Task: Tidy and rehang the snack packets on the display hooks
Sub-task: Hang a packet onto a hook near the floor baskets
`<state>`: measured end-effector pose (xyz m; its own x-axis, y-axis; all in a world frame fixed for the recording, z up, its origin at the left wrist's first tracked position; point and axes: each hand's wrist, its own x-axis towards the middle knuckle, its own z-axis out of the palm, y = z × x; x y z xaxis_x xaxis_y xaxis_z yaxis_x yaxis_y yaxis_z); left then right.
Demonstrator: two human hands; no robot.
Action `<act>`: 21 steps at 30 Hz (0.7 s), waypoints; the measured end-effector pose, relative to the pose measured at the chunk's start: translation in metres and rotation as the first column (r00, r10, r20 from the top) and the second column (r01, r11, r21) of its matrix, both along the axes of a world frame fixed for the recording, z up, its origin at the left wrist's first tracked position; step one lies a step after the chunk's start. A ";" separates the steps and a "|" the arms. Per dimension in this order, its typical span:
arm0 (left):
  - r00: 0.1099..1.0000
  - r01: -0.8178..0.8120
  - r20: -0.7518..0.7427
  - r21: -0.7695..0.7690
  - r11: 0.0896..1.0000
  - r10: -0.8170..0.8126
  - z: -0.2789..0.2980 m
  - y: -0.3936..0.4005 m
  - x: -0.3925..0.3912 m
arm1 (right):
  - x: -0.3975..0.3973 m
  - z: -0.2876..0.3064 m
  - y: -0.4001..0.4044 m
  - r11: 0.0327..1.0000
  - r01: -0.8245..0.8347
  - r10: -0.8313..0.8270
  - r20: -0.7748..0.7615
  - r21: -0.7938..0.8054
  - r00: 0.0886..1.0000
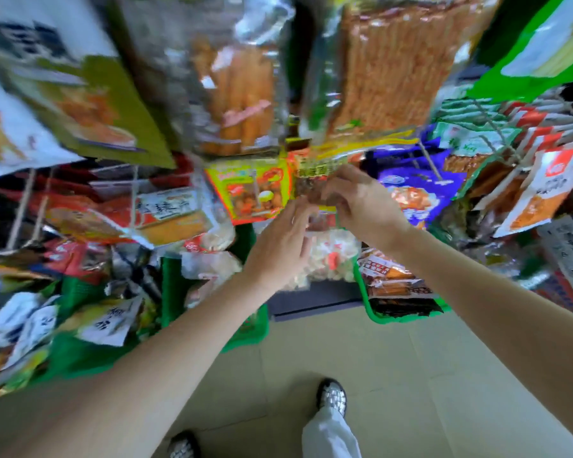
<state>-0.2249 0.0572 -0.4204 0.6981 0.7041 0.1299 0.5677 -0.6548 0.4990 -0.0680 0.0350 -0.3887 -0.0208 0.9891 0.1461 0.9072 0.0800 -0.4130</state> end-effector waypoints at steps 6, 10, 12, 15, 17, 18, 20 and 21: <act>0.991 -0.119 -0.056 0.027 0.993 0.120 0.015 0.017 -0.158 | -0.136 0.014 0.012 0.990 -0.091 0.097 0.050 -0.109 0.994; 0.962 -0.175 -0.197 0.093 0.980 0.190 0.022 0.029 -0.253 | -0.220 0.028 0.025 0.983 -0.093 0.109 0.095 -0.158 0.989; 0.940 -0.221 -0.242 0.106 0.969 0.241 0.025 0.037 -0.298 | -0.261 0.031 0.037 0.975 -0.105 0.127 0.106 -0.196 0.986; 0.911 -0.276 -0.292 0.093 0.957 0.291 0.027 0.049 -0.362 | -0.322 0.036 0.057 0.959 -0.134 0.169 0.120 -0.251 0.978; 0.900 -0.313 -0.295 0.072 0.947 0.320 0.027 0.054 -0.398 | -0.364 0.038 0.069 0.943 -0.197 0.233 0.108 -0.268 0.966; 0.898 -0.334 -0.285 0.048 0.941 0.334 0.025 0.056 -0.414 | -0.384 0.040 0.074 0.944 -0.244 0.272 0.103 -0.220 0.957; 0.891 -0.373 -0.277 0.001 0.928 0.358 0.023 0.056 -0.442 | -0.417 0.035 0.085 0.928 -0.345 0.360 0.103 -0.142 0.927; 0.887 -0.384 -0.285 -0.023 0.923 0.363 0.022 0.057 -0.455 | -0.430 0.030 0.091 0.916 -0.354 0.376 0.095 -0.190 0.922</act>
<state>-0.6796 0.1140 -0.3981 0.3819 0.9198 -0.0905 0.8826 -0.3339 0.3311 -0.4984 0.1259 -0.3583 -0.3923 0.9186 -0.0469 0.8733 0.3560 -0.3326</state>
